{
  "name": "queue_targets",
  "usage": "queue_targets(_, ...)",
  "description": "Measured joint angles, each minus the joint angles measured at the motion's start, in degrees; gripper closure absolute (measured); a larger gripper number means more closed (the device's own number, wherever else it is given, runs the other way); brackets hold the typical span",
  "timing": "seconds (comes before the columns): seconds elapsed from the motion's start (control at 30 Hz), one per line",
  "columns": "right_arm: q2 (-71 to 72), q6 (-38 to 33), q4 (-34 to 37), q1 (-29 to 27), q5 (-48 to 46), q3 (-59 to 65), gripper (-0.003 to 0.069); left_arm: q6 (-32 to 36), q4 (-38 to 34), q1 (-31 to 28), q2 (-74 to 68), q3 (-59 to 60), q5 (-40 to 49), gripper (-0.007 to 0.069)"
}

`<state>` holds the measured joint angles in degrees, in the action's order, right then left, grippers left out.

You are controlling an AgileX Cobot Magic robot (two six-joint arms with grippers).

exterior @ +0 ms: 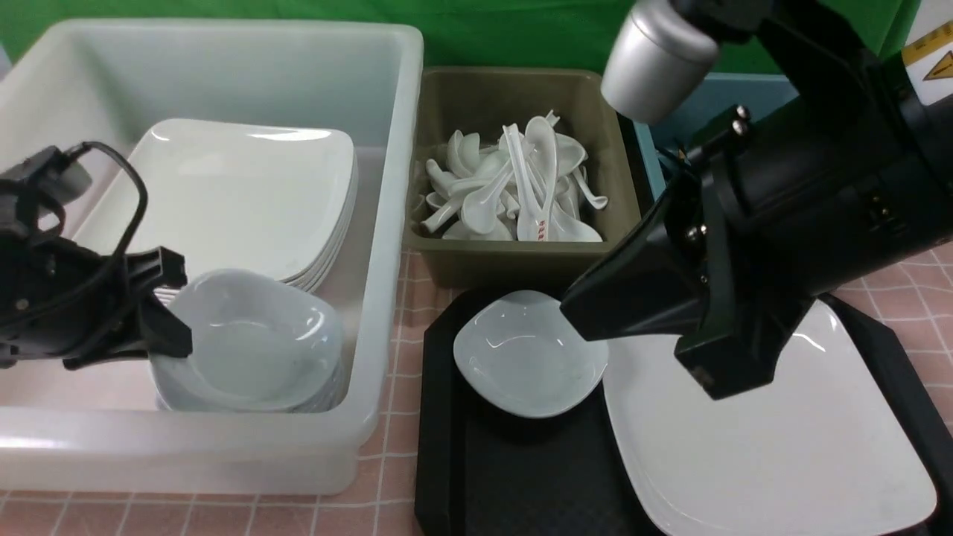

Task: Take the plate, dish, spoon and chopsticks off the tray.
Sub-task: Use the left arm to put the small plate into the large storage box on the left, then use the left arm to grab a small plate from the dinner plate

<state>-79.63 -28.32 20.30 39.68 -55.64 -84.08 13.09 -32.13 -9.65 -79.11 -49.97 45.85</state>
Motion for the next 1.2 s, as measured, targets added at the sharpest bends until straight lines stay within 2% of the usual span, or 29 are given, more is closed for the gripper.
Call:
queue_targets(0.1, 0.0, 0.9, -0.1, 0.0, 0.0, -0.1, 0.0629, -1.6, 3.6, 0.0, 0.5, 0.1, -0.6, 0.037)
queue_targets(0.17, 0.0, 1.1, -0.8, 0.0, 0.0, -0.1, 0.0629, -1.7, 5.3, 0.0, 0.8, -0.2, -0.6, 0.0308)
queue_targets(0.2, 0.0, 2.6, -2.8, 0.0, -0.2, -0.1, 0.0629, -2.0, 7.4, 0.0, 1.5, -1.1, 0.1, 0.0226)
queue_targets(0.3, 0.0, 7.8, -10.2, 0.0, -1.5, -0.1, 0.0629, -2.8, 10.8, 0.1, 3.4, -4.6, 1.8, 0.016)
queue_targets(0.4, 0.0, 11.9, -18.4, 0.0, -3.2, -0.1, 0.0629, -2.9, 10.5, 1.9, 5.3, -8.7, 2.0, 0.0197)
queue_targets(0.5, 0.0, 16.8, -25.9, 0.0, -4.7, -0.1, 0.0629, -1.2, 8.2, 8.9, 6.0, -12.3, 1.0, 0.0354)
queue_targets(0.53, 0.0, 17.9, -28.0, 0.0, -6.1, -0.1, 0.0629, -0.4, 7.5, 13.4, 5.9, -13.2, 0.5, 0.0449)
queue_targets(0.57, 0.0, 18.0, -28.3, 0.0, -6.4, -0.1, 0.0629, -0.2, 7.4, 14.2, 5.8, -13.5, 0.4, 0.0465)
queue_targets(0.6, 0.0, 18.7, -29.4, -0.1, -8.3, -0.1, 0.0629, 0.3, 7.2, 20.3, 5.0, -14.3, -0.1, 0.0549)
queue_targets(0.7, 0.0, 18.9, -29.5, -1.9, -9.1, -0.2, 0.0629, 0.6, 8.8, 32.0, 1.6, -16.3, -0.7, 0.0617)
queue_targets(0.77, 0.6, 18.6, -28.1, -4.9, -9.1, 0.2, 0.0629, -1.0, 13.6, 40.5, -3.6, -19.5, 0.4, 0.0629)
queue_targets(0.87, 2.5, 18.0, -25.4, -9.1, -9.1, 2.0, 0.0629, -3.5, 19.6, 47.2, -11.3, -24.1, 4.0, 0.0628)
queue_targets(0.9, 2.5, 18.0, -25.2, -9.5, -9.1, 2.2, 0.0629, -3.5, 20.0, 47.2, -11.3, -24.4, 4.0, 0.0628)
queue_targets(1.0, 5.5, 16.7, -22.5, -15.7, -9.1, 7.0, 0.0629, -4.6, 26.5, 51.8, -21.4, -31.6, 7.2, 0.0598)
queue_targets(1.07, 6.7, 16.4, -21.8, -17.7, -9.1, 9.1, 0.0629, -4.6, 27.6, 52.7, -24.4, -33.7, 7.5, 0.0574)
queue_targets(1.1, 8.5, 15.5, -20.3, -20.3, -9.1, 12.4, 0.0629, -4.6, 29.5, 53.4, -28.4, -36.5, 7.7, 0.0522)
queue_targets(1.13, 8.7, 15.3, -20.3, -20.6, -9.1, 12.7, 0.0629, -4.6, 29.5, 53.5, -28.8, -36.8, 7.7, 0.0515)
queue_targets(1.17, 10.8, 14.1, -18.7, -22.5, -8.9, 15.6, 0.0629, -4.6, 30.9, 53.9, -32.1, -38.7, 7.7, 0.044)
queue_targets(1.2, 11.9, 13.0, -17.4, -23.5, -8.7, 17.2, 0.0629, -4.6, 31.4, 54.0, -33.4, -39.3, 7.6, 0.0402)
